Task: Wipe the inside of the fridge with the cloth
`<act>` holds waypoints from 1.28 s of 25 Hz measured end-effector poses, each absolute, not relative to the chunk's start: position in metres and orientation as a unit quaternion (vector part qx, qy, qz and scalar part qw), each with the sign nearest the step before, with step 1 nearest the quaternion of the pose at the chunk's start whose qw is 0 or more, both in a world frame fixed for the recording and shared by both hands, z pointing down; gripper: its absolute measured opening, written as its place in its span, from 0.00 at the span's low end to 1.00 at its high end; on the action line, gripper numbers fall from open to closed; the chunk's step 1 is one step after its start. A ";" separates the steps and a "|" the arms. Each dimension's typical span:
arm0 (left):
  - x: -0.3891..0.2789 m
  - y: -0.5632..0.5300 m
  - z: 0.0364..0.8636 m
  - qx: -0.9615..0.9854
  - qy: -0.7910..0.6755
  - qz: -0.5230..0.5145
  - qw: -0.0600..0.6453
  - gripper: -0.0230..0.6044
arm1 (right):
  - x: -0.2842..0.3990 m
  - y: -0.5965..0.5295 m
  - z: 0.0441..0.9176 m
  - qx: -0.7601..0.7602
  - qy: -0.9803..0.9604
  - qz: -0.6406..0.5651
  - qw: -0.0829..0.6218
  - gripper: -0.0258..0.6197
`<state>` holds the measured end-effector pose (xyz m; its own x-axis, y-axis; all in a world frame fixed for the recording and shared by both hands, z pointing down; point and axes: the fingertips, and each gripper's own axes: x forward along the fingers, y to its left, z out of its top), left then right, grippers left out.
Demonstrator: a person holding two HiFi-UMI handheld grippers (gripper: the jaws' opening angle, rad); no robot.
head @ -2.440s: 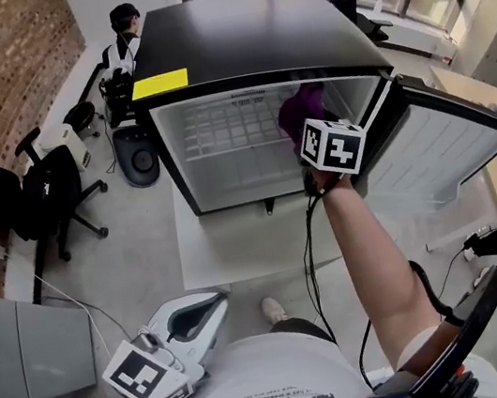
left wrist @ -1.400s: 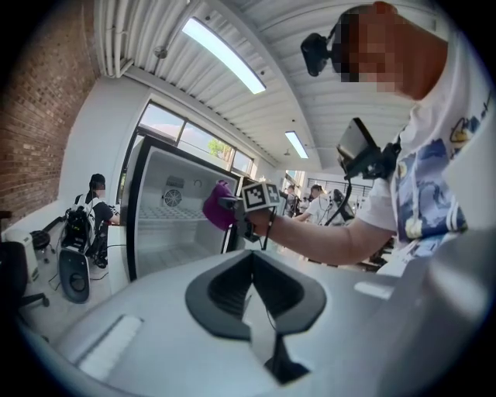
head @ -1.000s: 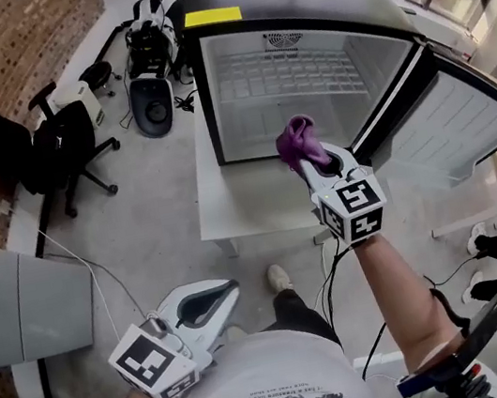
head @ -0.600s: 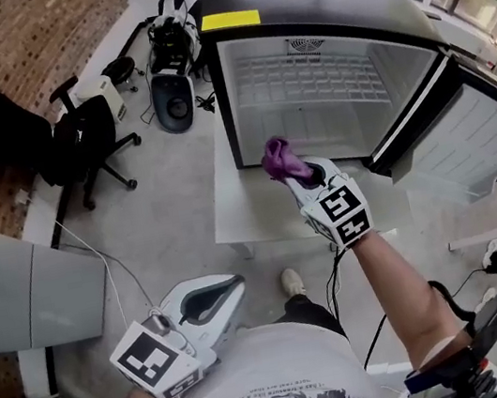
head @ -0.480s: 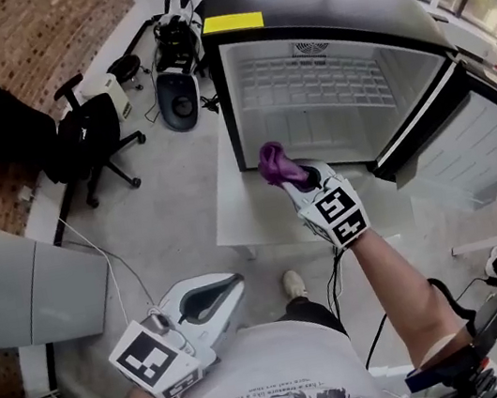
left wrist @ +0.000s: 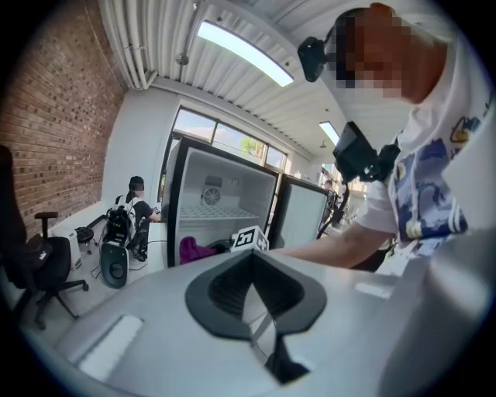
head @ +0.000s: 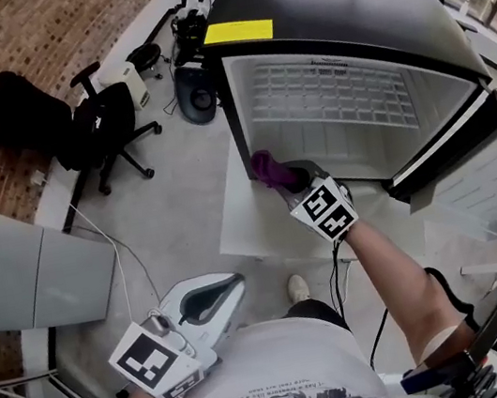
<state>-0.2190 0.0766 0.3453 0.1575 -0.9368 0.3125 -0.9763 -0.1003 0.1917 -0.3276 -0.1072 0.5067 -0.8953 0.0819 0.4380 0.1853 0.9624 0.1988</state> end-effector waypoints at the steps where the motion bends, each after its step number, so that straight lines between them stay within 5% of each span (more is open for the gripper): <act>1: -0.220 0.074 0.345 0.736 -0.650 0.054 0.180 0.05 | -0.332 -0.111 0.511 -0.072 -0.965 -0.121 0.221 0.12; 32: -0.240 0.030 0.360 0.678 -0.701 0.069 0.210 0.05 | -0.424 -0.248 0.530 0.092 -0.964 -0.101 0.230 0.12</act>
<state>-0.2398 0.0301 0.3602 0.0069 -0.9218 0.3876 -0.9798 0.0713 0.1871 -0.4241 -0.2476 0.5296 -0.8773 -0.2234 0.4249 -0.1308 0.9629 0.2362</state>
